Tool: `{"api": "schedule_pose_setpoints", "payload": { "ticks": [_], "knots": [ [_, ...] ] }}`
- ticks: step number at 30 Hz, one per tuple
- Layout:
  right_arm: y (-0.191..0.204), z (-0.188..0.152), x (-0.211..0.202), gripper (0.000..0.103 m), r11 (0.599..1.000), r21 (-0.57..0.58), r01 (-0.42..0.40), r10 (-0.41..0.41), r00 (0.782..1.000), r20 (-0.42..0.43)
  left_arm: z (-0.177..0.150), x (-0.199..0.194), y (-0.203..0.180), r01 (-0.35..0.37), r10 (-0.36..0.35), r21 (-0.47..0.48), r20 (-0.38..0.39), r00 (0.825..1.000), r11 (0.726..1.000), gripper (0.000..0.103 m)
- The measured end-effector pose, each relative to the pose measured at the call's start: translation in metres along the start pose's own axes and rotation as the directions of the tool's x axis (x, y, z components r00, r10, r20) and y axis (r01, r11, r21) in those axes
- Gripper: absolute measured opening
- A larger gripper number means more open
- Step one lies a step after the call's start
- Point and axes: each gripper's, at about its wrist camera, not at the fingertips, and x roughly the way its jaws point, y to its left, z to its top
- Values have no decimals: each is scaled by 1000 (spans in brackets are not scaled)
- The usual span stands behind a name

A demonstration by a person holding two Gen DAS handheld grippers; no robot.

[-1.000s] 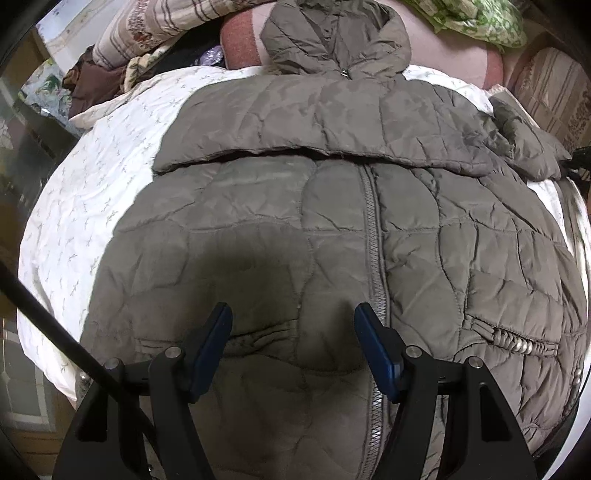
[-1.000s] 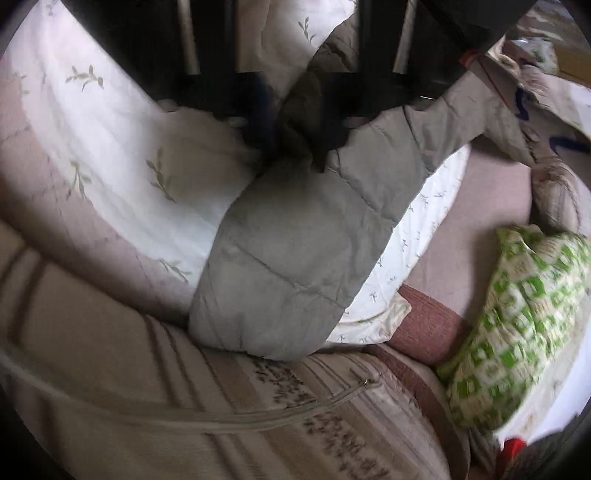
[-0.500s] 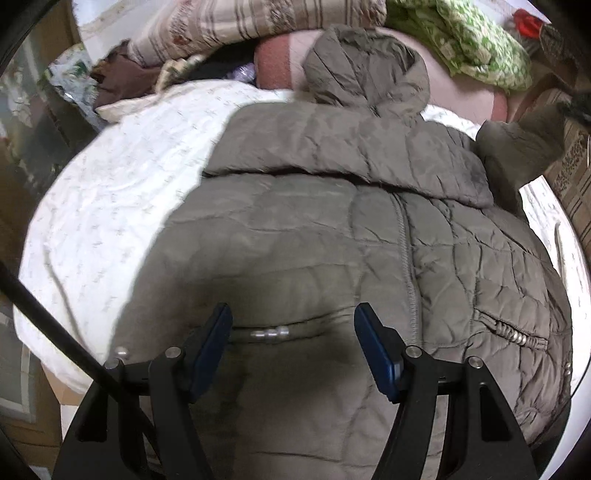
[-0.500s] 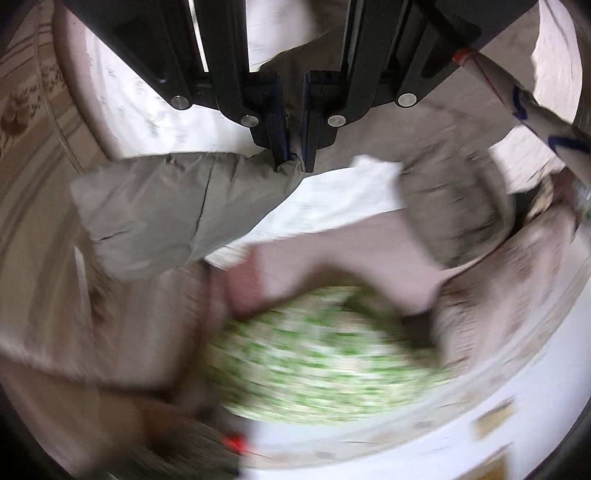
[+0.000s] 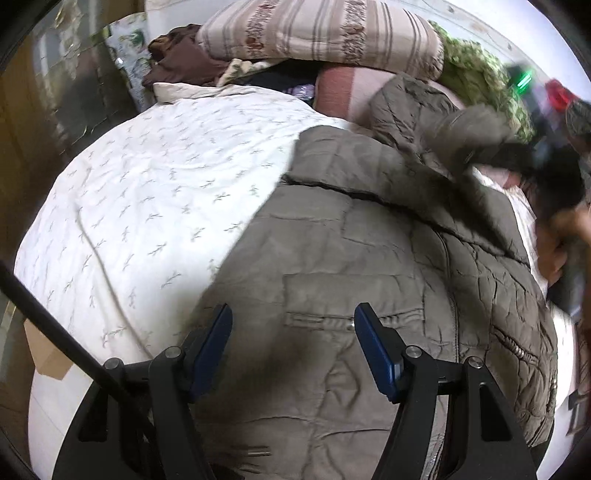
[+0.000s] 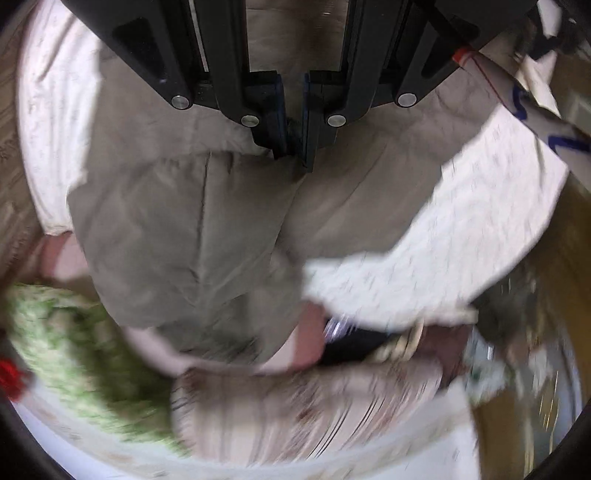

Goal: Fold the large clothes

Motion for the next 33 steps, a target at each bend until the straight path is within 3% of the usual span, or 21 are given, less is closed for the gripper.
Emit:
{"api": "schedule_pose_setpoints", "payload": {
  "ticks": [4, 6, 7, 8, 10, 14, 17, 21, 26, 33],
  "knots": [
    [32, -23, 60, 11, 997, -60, 42, -49, 992, -112, 0, -4, 17, 0, 1, -34, 11, 1000, 999, 68],
    [37, -31, 71, 18, 995, -69, 68, -76, 991, -114, -1, -4, 24, -1, 1, -55, 12, 1000, 998, 68],
    [41, -34, 73, 29, 995, -74, 67, -74, 991, -107, -1, -4, 26, -1, 2, -63, 11, 1000, 998, 68],
    [45, -38, 72, 53, 995, -85, 46, -55, 993, -105, -1, -3, 28, -2, 3, -71, 8, 1000, 997, 68],
    [56, -45, 64, 69, 992, -125, 25, -36, 996, -86, -1, 0, 28, -3, 3, -78, 0, 1000, 997, 68],
    [58, -50, 36, 69, 987, -158, -2, -4, 999, -40, -1, 0, 25, 2, -2, -70, -8, 1000, 998, 68],
    [29, -54, 9, 69, 995, -100, -11, 12, 1000, 6, 2, 2, 21, 10, -11, -51, -14, 1000, 999, 68],
    [-29, -60, -13, 69, 999, 0, 34, -34, 999, 27, 19, 18, 7, 37, -37, -7, -31, 999, 999, 68],
    [-103, -70, -32, 72, 983, 143, 115, -120, 992, 24, 57, 51, -17, 91, -89, 55, -42, 995, 994, 68],
    [-204, -91, -40, 73, 912, 377, 160, -174, 985, 4, 133, 142, -41, 170, -165, 49, -100, 981, 984, 68]
  ]
}}
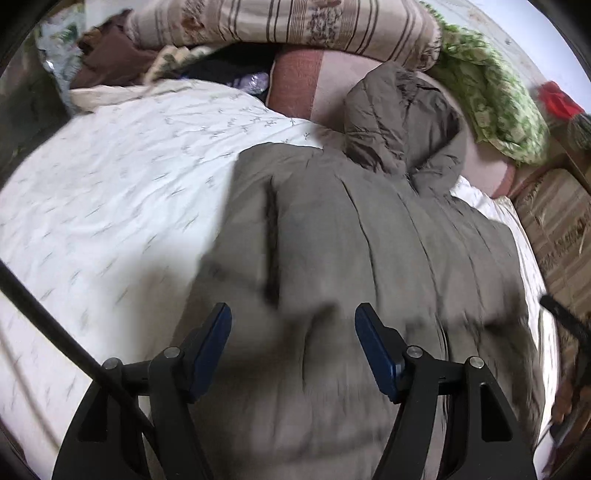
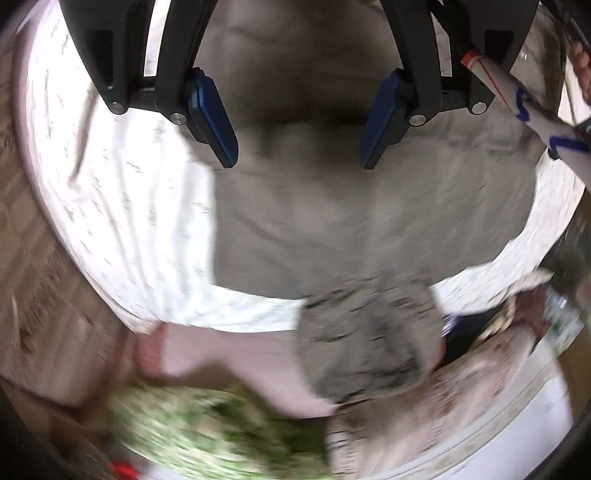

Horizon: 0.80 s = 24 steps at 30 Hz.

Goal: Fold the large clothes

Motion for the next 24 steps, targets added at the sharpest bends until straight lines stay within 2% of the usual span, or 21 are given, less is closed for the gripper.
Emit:
{"api": "schedule_pose_setpoints", "payload": {
  "ticks": [4, 5, 6, 8, 9, 11, 16, 20, 24],
  "knots": [
    [-14, 8, 11, 73, 999, 35, -8, 8, 1000, -11, 34, 49, 6, 24, -24, -3, -64, 998, 1000, 65],
    [-13, 9, 13, 73, 999, 33, -7, 7, 1000, -11, 37, 54, 5, 34, -34, -4, -76, 997, 999, 43],
    [-10, 13, 17, 73, 1000, 26, -4, 4, 1000, -9, 44, 58, 0, 37, -36, 5, -90, 995, 999, 37],
    [-5, 18, 20, 73, 1000, 12, -6, 6, 1000, 7, 55, 53, -10, -2, 5, 51, -54, 999, 999, 27],
    [-2, 22, 22, 73, 1000, 4, -9, 9, 1000, 13, 64, 50, -17, -30, 32, 87, -21, 999, 996, 27],
    [8, 28, 32, 73, 1000, -19, -4, 4, 1000, 15, 77, 53, -20, -57, 58, 105, -10, 998, 993, 27],
    [33, 35, 80, 73, 997, -70, 29, -32, 999, -43, 89, 93, -24, -111, 118, 118, -52, 992, 987, 31],
    [30, 33, 109, 86, 999, -26, 20, -22, 998, -66, 81, 102, -17, -89, 92, 89, -36, 995, 992, 35],
    [20, 32, 125, 94, 1000, 23, -2, 4, 997, -80, 79, 104, -14, -67, 69, 73, -17, 997, 995, 38]
  ]
}}
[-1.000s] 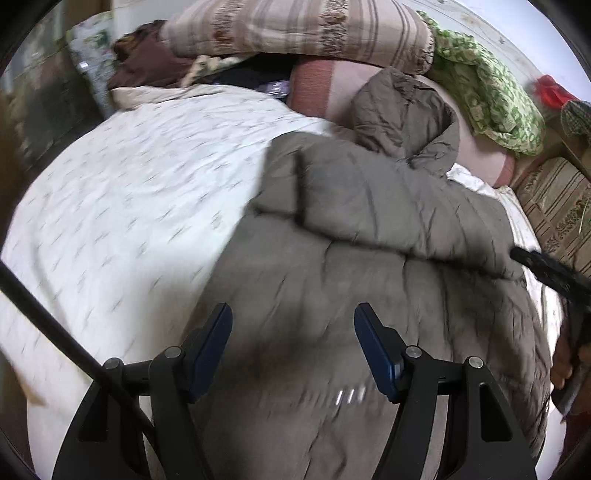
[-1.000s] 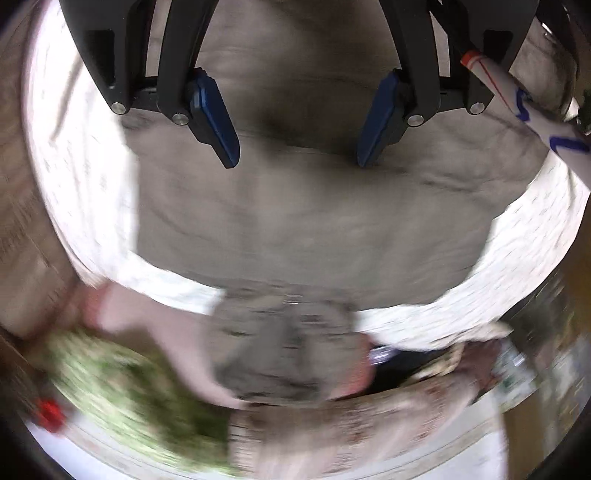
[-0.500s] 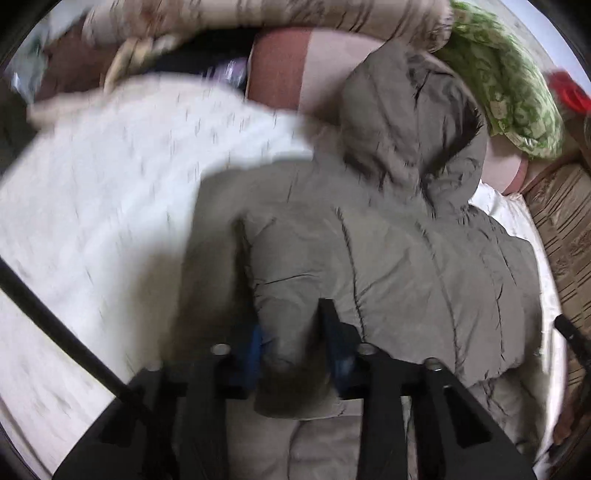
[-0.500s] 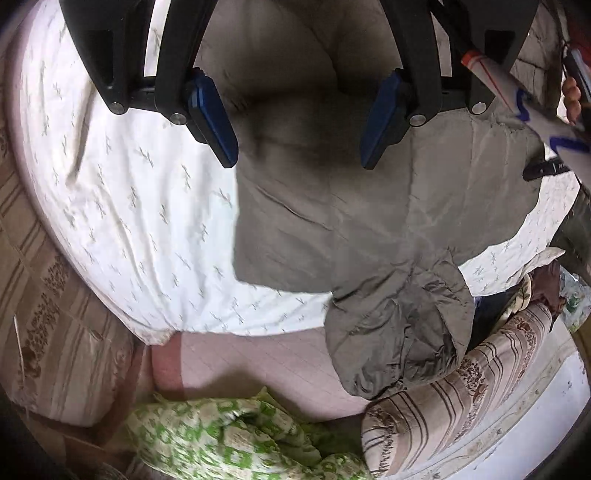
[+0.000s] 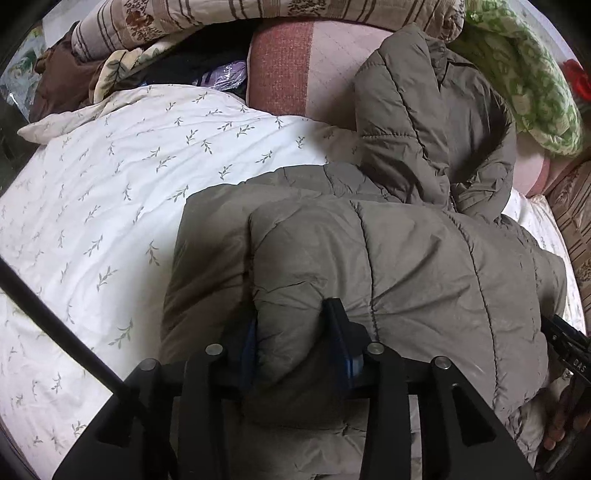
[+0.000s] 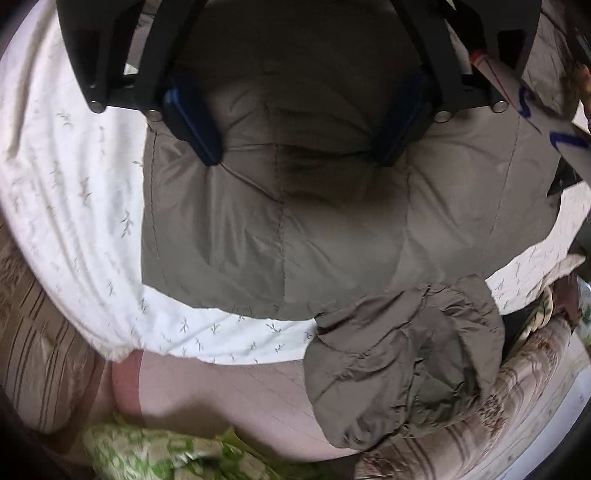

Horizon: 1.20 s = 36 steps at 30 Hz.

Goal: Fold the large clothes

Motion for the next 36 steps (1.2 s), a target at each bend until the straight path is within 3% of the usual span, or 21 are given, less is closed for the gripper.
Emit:
{"api": "schedule_pose_setpoints", "payload": {
  "ticks": [3, 6, 7, 9, 10, 14, 18, 21, 24, 27, 29, 31, 36],
  "knots": [
    [2, 2, 1, 98, 1000, -8, 26, -26, 1000, -13, -1, -10, -2, -53, 53, -7, -1, 999, 999, 46],
    [8, 6, -18, 98, 998, -23, 51, -52, 998, -27, -13, -45, -10, -124, 124, 9, 26, 992, 992, 46],
    [10, 6, -31, 98, 1000, -15, 18, -18, 1000, -23, -18, -56, -12, -132, 131, 17, 43, 990, 991, 46],
    [15, 7, -60, 98, 997, 10, -81, 81, 997, -6, -38, -87, -17, -133, 130, 27, 94, 987, 991, 64],
    [21, 9, -73, 98, 994, 4, -107, 107, 994, 2, -51, -100, -18, -125, 122, 22, 115, 986, 992, 68],
    [56, 18, -108, 98, 989, -106, -102, 107, 994, 35, -91, -117, -15, -68, 69, -13, 121, 990, 998, 69],
    [95, 47, -113, 98, 986, -163, -46, 56, 997, 54, -109, -101, -13, -93, 95, -21, 106, 990, 995, 69],
    [118, 87, -98, 98, 987, -161, -11, 24, 997, 77, -111, -86, -4, -109, 112, -44, 76, 991, 993, 69],
    [131, 134, -75, 97, 983, -162, 83, -66, 991, 113, -98, -85, 5, -59, 65, -73, 84, 994, 996, 69],
    [126, 181, -43, 97, 960, -122, 251, -229, 959, 165, -87, -92, 8, -56, 64, -62, 142, 988, 997, 69],
    [114, 205, -20, 97, 949, -76, 305, -290, 944, 157, -88, -94, 13, -38, 52, -82, 177, 983, 996, 69],
    [99, 233, 12, 97, 943, -27, 333, -327, 936, 133, -90, -90, 17, -4, 20, -90, 179, 984, 996, 69],
    [77, 263, 71, 97, 945, 34, 326, -328, 941, 80, -95, -74, 18, 83, -70, -85, 148, 987, 993, 69]
  ]
}}
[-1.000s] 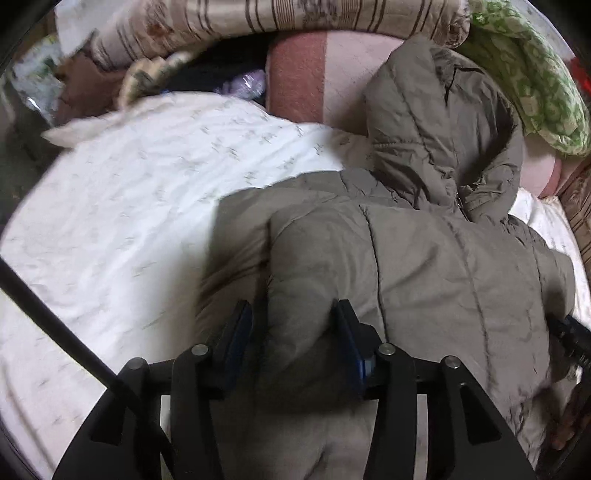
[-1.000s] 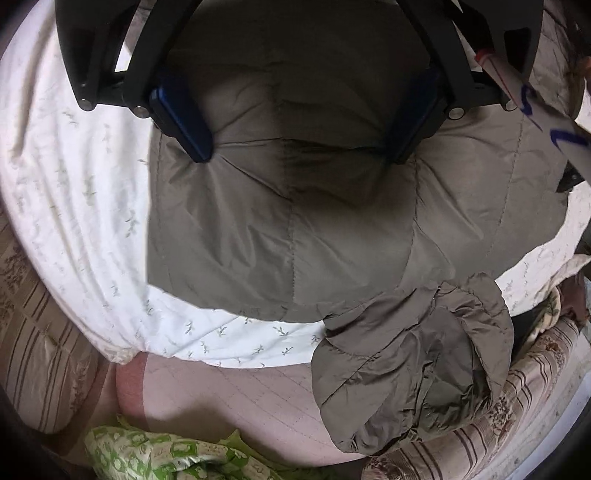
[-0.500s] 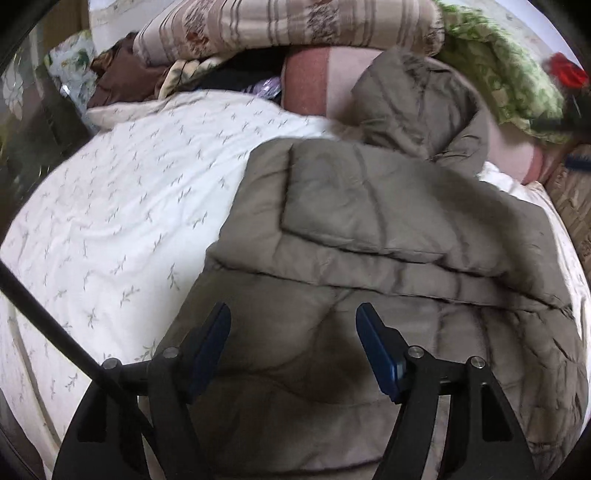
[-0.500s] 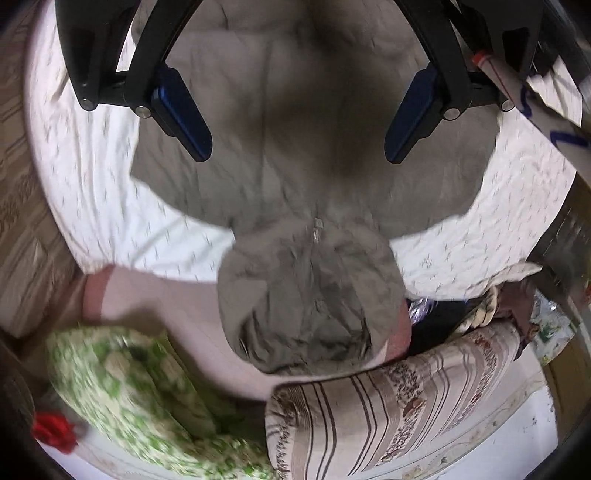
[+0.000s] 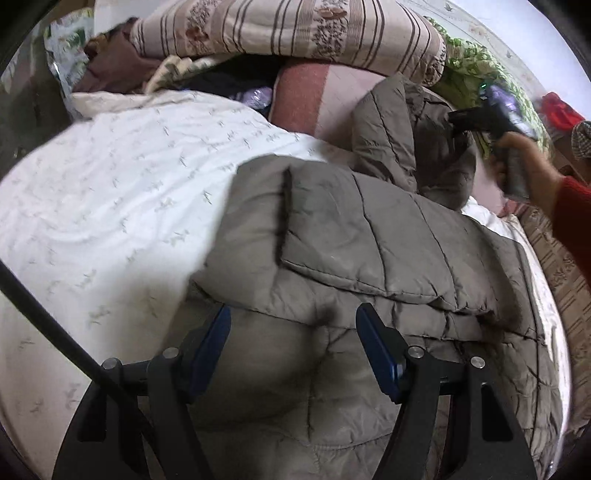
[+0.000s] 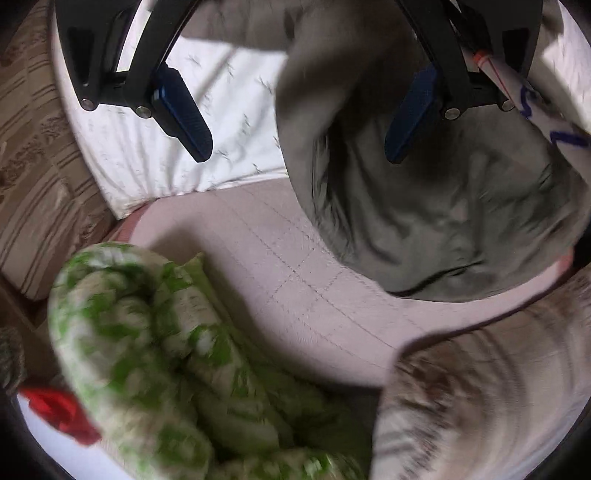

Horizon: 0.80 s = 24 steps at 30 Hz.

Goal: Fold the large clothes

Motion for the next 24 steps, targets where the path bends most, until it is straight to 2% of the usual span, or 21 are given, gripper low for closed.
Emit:
{"api": "schedule_pose_setpoints", "payload": {
  "ticks": [1, 3, 4, 7, 12, 15, 17, 19, 21, 24],
  "knots": [
    [0, 1, 6, 90, 1000, 0, 0, 0, 1000, -6, -1, 3, -1, 3, -3, 1, -5, 1000, 1000, 69],
    [3, -3, 17, 40, 1000, -14, -17, 17, 999, -37, -3, 9, -2, -11, 12, 9, -21, 1000, 1000, 69],
    [3, -7, 16, 9, 999, -17, -35, 34, 998, -55, -4, 12, -3, -11, 11, 8, -31, 999, 1000, 69],
    [2, -21, -20, 8, 995, -79, -52, 54, 998, 21, -5, 11, -1, -3, 3, -6, -37, 999, 1000, 69],
    [-1, -71, -124, 7, 958, -240, -158, 188, 976, 108, -3, 0, 3, 14, -15, -31, -22, 1000, 999, 69],
    [-9, -135, -192, 7, 909, -364, -205, 267, 955, 130, 2, -9, 10, 10, -10, -49, -4, 1000, 999, 69],
    [-12, -185, -219, 7, 876, -440, -200, 280, 952, 124, 6, -17, 18, 37, -37, -82, 7, 999, 996, 69],
    [-14, -236, -228, 7, 841, -517, -158, 253, 960, 118, 8, -27, 27, 57, -56, -115, 17, 998, 992, 69],
    [-15, -281, -221, 7, 806, -582, -107, 201, 974, 100, 11, -37, 36, 70, -65, -146, 36, 997, 987, 69],
    [-22, -325, -188, 7, 793, -607, -52, 113, 992, 61, 15, -45, 44, 82, -74, -180, 53, 996, 980, 70]
  ]
}}
